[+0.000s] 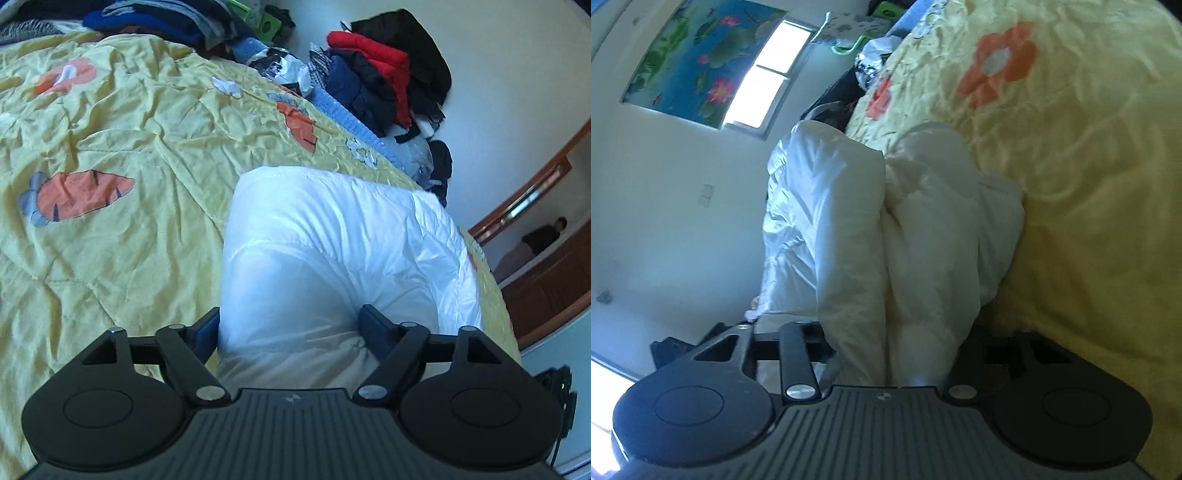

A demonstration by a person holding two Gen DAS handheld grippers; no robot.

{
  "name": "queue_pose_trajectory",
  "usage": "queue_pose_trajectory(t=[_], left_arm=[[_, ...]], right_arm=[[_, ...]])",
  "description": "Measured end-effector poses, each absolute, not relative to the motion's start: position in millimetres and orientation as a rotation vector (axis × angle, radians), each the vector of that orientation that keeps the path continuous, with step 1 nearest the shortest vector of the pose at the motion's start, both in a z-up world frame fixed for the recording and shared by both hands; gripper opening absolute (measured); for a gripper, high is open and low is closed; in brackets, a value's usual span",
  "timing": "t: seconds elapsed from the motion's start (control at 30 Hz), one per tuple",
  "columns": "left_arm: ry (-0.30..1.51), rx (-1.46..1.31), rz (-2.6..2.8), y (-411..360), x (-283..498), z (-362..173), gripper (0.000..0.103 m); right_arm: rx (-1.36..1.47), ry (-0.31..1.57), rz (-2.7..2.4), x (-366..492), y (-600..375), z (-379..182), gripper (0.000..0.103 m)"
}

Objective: Fold small clothes

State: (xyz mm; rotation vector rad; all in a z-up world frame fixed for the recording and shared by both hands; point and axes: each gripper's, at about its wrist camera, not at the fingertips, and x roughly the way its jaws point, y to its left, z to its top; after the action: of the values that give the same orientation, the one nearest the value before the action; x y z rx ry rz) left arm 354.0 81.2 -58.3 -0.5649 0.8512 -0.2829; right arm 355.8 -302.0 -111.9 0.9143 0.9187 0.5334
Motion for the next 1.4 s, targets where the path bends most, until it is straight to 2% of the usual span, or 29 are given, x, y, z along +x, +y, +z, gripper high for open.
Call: queue_pose_trajectory(t=[0.1,0.2,0.33,0.4,0.5,0.57,0.63,0.67,0.77,0.83,0.9,0.97,1.03,1.13,1.17,1.27,1.4], left_arm=[[0.818,-0.638,-0.266,98,340,-42,0.079],[0.703,-0.559,-0.226,104,304,-2,0.079],[0.516,-0.430,-0.315,77,231,39,0.079],[0.518,-0.253,-0.323,39,210,32,0.079],[0.613,-0.045,-0.304,-10,207,-11,0.080],[0.597,0.044,-0.296,-30,206,-30,0.086],[0.592,0.104,-0.294,-49,206,-38,0.096],[0.597,0.124,-0.295,-57,209,-41,0.096],[0.617,0.158,-0.277,-67,218,-47,0.097],[0.624,0.178,-0.282,-68,219,-46,0.097],[0.632,0.166,-0.290,-65,218,-42,0.097],[0.635,0.149,-0.292,-62,217,-40,0.097],[0.633,0.144,-0.289,-60,221,-43,0.097],[0.634,0.152,-0.278,-63,222,-43,0.097],[0.634,0.154,-0.277,-63,222,-42,0.098],[0.616,0.138,-0.263,-58,208,-26,0.098],[0.615,0.133,-0.186,-41,169,-6,0.100]], right_arm=[[0.950,0.891,0.484,343,-311,-94,0.071],[0.952,0.765,0.420,309,-328,-59,0.071],[0.785,0.604,0.518,253,-300,4,0.074],[0.763,0.573,0.607,237,-276,13,0.086],[0.576,0.549,0.495,231,-247,22,0.086],[0.512,0.580,0.412,238,-239,19,0.085],[0.457,0.562,0.378,232,-236,22,0.085],[0.447,0.540,0.419,229,-233,24,0.086],[0.508,0.572,0.477,240,-226,19,0.095],[0.489,0.619,0.392,254,-231,6,0.095],[0.523,0.664,0.267,254,-247,-5,0.085],[0.607,0.623,0.204,251,-264,-9,0.082],[0.589,0.499,0.180,230,-268,5,0.082],[0.484,0.364,0.236,201,-249,29,0.087],[0.452,0.346,0.275,193,-242,35,0.091],[0.390,0.316,0.326,164,-224,46,0.093],[0.405,0.464,0.303,123,-230,38,0.097]])
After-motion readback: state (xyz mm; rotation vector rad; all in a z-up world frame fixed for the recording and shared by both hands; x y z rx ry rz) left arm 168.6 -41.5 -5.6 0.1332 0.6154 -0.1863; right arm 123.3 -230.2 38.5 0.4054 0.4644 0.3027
